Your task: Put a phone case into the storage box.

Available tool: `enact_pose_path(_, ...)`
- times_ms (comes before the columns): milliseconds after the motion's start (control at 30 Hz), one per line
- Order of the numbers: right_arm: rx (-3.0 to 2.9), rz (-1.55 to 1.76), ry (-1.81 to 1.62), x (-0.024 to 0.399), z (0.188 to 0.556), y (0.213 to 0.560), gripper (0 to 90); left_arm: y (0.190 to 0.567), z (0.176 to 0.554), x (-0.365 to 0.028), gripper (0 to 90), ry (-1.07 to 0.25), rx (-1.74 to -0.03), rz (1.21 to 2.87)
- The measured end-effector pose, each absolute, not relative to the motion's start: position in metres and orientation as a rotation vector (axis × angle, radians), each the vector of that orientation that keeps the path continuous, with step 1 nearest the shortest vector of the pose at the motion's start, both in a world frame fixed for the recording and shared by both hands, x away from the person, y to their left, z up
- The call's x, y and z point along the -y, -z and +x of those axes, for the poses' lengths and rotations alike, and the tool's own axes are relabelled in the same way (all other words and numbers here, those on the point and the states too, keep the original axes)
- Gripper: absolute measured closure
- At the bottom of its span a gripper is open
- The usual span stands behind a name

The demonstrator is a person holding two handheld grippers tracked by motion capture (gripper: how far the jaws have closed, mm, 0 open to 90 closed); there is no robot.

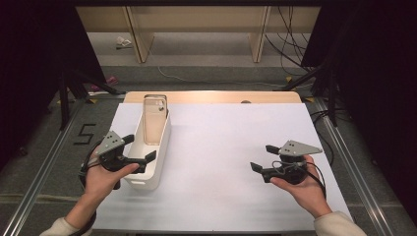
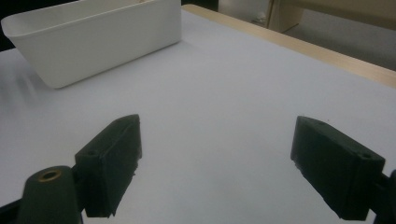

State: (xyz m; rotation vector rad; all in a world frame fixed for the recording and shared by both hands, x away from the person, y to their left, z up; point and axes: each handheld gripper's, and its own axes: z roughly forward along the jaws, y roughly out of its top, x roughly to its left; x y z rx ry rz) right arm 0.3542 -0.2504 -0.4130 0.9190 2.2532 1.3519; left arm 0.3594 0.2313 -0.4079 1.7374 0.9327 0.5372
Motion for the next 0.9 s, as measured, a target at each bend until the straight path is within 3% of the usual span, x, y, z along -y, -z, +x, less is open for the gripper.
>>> enact_pose_path(900,-2.243,0.929,-1.353,0.257,0.35,0.413,17.0,0.417,0.348,-0.231,0.0,-0.545,-0.912,1.761)
